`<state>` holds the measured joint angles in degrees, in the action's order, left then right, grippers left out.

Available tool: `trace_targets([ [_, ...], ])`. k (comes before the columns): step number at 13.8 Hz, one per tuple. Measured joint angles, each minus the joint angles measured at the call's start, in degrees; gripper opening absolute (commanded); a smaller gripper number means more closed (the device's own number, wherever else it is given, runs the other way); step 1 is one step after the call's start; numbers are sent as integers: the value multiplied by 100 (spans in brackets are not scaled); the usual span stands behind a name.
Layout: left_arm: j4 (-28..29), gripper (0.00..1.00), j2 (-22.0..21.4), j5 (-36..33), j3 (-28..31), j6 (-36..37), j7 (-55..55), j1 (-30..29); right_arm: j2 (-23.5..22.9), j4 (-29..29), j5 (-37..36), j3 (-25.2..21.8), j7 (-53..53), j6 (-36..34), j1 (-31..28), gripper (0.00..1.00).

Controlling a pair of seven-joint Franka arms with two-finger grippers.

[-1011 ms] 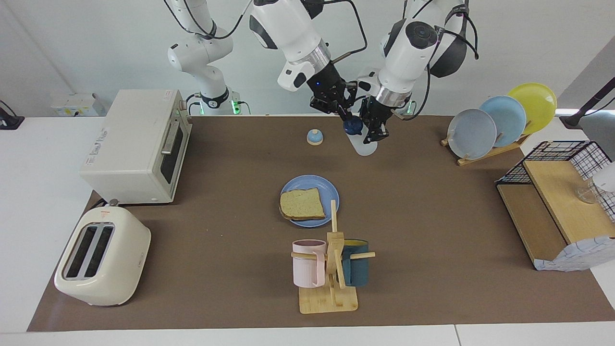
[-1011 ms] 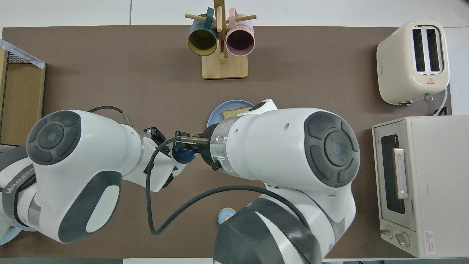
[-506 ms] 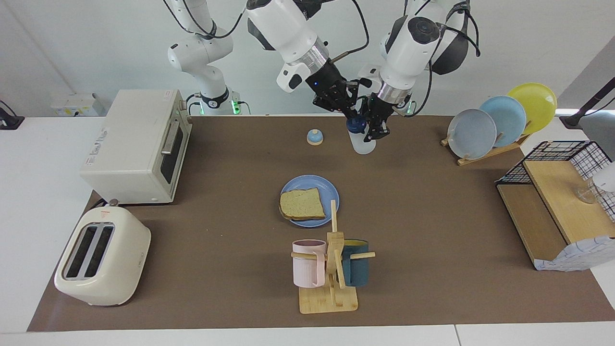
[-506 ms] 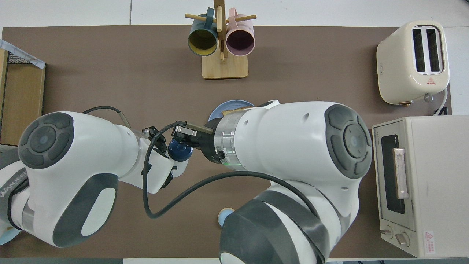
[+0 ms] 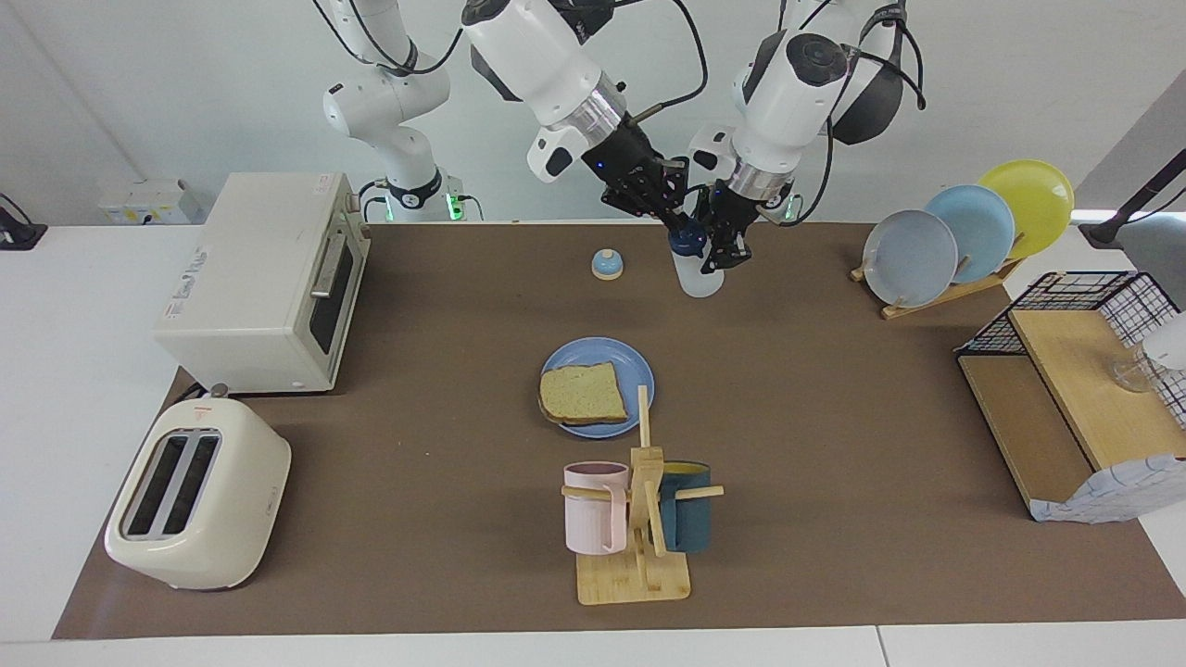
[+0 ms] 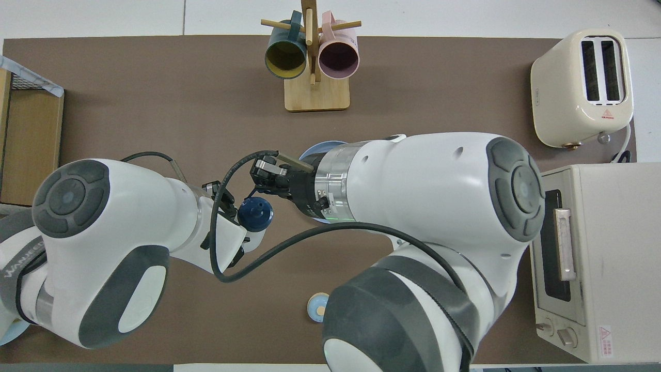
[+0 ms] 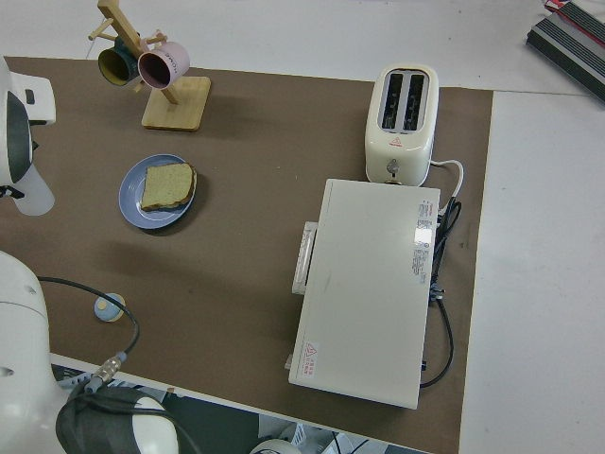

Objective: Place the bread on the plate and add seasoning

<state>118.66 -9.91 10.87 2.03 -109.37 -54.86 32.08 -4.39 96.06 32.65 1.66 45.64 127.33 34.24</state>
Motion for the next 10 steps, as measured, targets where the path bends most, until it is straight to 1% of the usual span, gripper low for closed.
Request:
trace_targets([
  [1,14,0,0,1,-4,0,-8,17,-3,2,0,-1,0,0,-23,21],
  [2,14,0,-1,1,-4,0,-9,35,-5,10,0,0,0,0,-24,89],
  [3,15,0,-2,1,-3,0,-9,46,-6,23,0,-1,0,1,-23,100],
  [7,49,0,-2,0,27,0,-9,46,-4,38,-22,-26,-2,-4,-94,100],
  [8,49,0,-1,0,36,-1,-7,46,-4,52,-145,-34,-48,-12,-156,100],
  [10,44,0,-1,-52,52,-9,51,45,-4,79,-733,-50,-509,-212,-468,100],
])
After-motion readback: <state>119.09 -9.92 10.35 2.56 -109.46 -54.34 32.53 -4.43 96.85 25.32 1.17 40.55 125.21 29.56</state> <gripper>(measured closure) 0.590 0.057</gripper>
